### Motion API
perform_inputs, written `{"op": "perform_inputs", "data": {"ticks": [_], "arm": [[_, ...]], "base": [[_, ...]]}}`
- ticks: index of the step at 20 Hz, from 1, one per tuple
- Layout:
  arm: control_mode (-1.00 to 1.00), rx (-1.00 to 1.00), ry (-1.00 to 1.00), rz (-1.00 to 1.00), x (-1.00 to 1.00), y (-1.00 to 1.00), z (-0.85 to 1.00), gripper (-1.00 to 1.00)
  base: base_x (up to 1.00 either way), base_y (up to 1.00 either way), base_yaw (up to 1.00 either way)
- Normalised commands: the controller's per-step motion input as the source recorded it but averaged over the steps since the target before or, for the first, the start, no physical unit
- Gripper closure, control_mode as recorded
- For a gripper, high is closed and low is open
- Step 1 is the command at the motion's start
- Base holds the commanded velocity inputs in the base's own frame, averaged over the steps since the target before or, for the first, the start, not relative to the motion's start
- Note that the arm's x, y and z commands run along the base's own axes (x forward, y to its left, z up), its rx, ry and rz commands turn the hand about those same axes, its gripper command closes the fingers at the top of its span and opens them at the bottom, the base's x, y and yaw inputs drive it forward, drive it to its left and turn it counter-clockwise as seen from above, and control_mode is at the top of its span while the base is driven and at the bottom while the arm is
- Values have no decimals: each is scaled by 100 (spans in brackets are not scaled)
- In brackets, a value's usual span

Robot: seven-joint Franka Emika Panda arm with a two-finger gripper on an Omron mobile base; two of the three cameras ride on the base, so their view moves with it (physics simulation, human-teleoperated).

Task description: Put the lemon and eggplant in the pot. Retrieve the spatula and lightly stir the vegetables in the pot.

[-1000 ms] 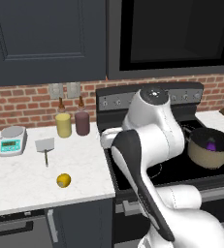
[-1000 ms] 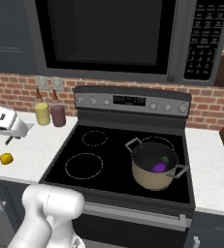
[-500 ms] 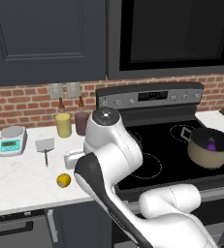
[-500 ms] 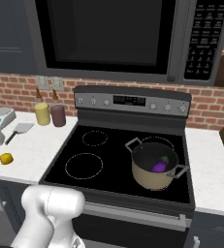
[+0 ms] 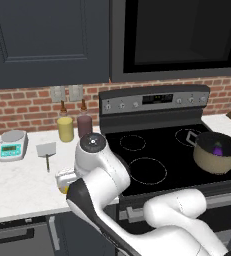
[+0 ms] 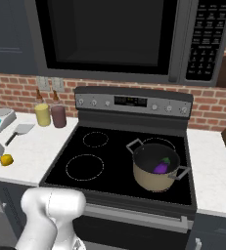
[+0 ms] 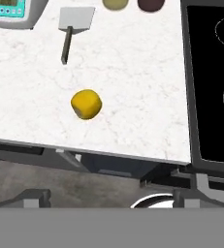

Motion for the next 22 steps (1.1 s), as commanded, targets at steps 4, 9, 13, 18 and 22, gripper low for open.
{"op": "perform_inputs", "data": {"ticks": [4, 9, 13, 18, 22], "arm": [[-100, 0, 0, 0, 41, 23, -25, -100], [-100, 0, 2, 0, 39, 25, -24, -100], [-100, 0, 9, 0, 40, 22, -29, -100], [-100, 0, 11, 0, 19, 10, -31, -100], [-100, -1, 4, 0, 2, 1, -30, -100]], "base": [[0, 0, 0], [0, 0, 0], [0, 0, 0], [0, 0, 0], [0, 0, 0]]}}
